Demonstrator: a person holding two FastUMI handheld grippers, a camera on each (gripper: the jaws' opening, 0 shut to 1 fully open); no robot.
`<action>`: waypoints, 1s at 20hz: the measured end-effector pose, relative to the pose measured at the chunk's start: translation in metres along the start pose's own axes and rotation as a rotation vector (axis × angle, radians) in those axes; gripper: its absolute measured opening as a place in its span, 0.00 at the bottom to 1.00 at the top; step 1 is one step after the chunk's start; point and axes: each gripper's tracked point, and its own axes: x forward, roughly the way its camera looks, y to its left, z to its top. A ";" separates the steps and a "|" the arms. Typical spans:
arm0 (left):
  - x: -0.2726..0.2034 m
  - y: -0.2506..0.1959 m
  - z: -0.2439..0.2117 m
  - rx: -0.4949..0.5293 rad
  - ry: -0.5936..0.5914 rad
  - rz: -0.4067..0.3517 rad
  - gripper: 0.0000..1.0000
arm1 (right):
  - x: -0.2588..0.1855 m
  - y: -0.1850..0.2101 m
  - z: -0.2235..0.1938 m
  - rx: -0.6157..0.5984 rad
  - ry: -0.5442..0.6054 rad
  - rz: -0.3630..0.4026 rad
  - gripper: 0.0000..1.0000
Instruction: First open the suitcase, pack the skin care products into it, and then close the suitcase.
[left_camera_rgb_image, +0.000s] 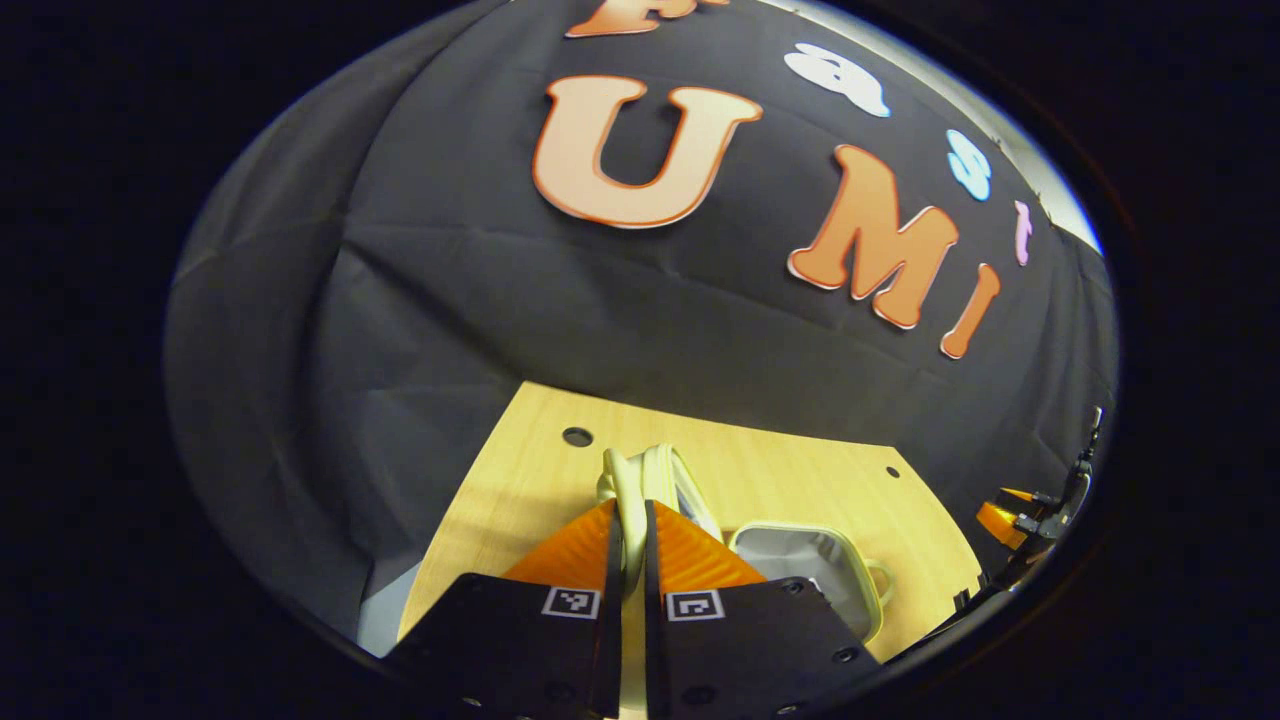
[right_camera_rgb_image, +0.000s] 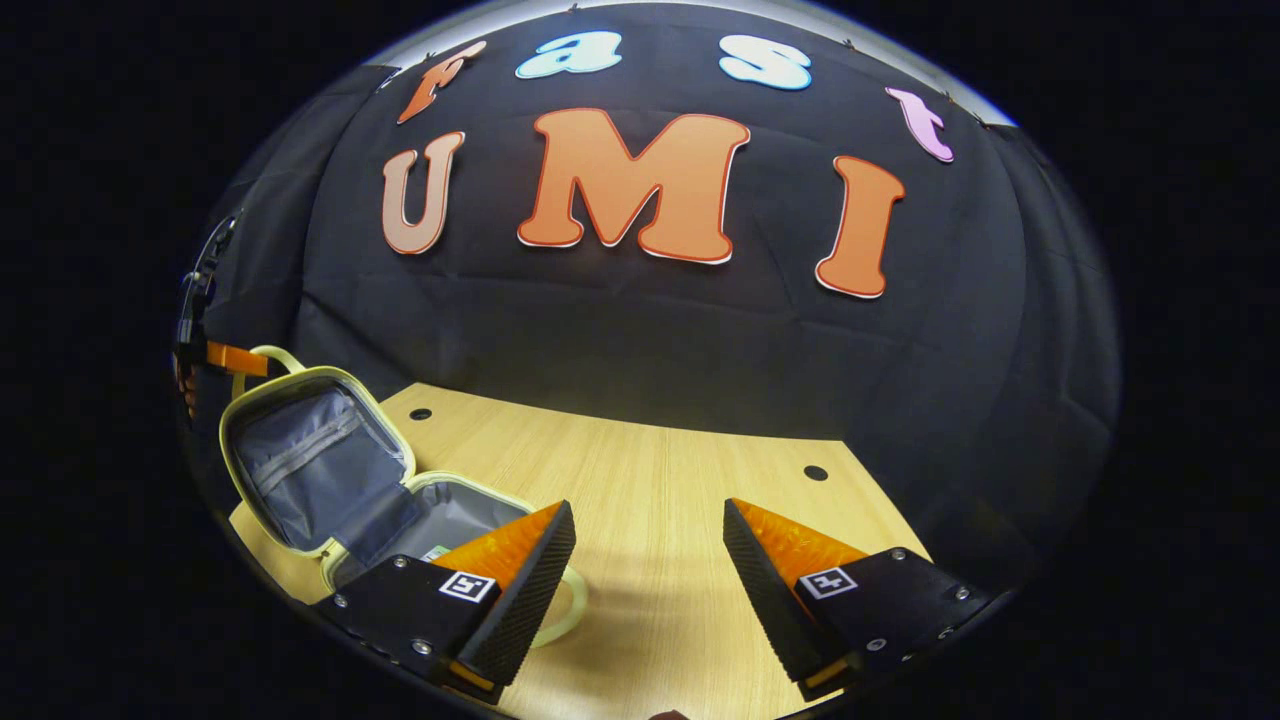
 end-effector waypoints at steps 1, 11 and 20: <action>-0.001 -0.010 0.008 0.014 -0.018 -0.014 0.11 | 0.000 -0.002 0.000 -0.003 -0.002 0.002 0.95; -0.001 -0.184 0.014 -0.037 -0.077 -0.222 0.13 | 0.011 -0.040 0.013 -0.015 -0.059 0.018 0.96; 0.025 -0.296 -0.035 -0.067 0.005 -0.389 0.13 | 0.016 -0.072 0.003 0.013 -0.069 0.017 0.96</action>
